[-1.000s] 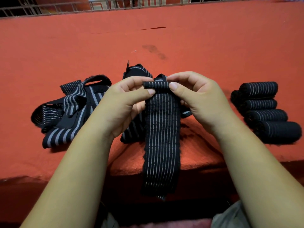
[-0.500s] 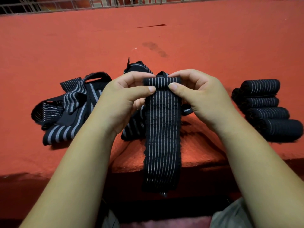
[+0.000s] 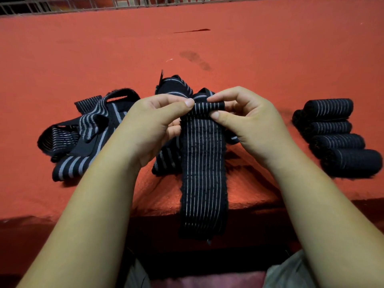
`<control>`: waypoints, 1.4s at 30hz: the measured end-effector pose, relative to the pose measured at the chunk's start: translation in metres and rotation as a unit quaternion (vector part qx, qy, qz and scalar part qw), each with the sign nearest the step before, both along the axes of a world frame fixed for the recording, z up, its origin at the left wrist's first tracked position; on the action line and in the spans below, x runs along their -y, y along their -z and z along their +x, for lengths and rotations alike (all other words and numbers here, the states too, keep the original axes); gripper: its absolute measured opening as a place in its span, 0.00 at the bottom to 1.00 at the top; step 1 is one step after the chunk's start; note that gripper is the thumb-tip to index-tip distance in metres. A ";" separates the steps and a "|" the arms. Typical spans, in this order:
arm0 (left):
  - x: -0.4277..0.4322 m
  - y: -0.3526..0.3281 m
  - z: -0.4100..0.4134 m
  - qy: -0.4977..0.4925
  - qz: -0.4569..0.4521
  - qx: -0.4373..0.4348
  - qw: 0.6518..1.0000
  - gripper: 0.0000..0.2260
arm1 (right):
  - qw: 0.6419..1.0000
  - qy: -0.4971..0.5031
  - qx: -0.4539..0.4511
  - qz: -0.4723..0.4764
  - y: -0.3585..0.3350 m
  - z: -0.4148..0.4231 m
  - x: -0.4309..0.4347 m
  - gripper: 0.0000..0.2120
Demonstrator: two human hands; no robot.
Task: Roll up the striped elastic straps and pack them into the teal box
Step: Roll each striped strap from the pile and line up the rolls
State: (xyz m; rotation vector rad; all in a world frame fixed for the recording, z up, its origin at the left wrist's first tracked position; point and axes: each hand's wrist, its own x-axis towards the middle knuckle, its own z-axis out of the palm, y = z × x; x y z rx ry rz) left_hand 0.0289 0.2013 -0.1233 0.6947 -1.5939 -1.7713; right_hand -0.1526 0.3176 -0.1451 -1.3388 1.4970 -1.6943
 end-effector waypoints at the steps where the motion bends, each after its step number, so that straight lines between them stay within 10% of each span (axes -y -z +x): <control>1: 0.000 0.000 0.000 -0.005 0.009 -0.010 1.000 0.05 | 1.000 -0.012 0.002 0.008 -0.001 0.000 -0.001 0.10; 42: -0.002 0.005 -0.001 -0.040 -0.063 -0.027 0.997 0.09 | 0.999 0.035 0.009 0.025 -0.001 0.003 0.002 0.04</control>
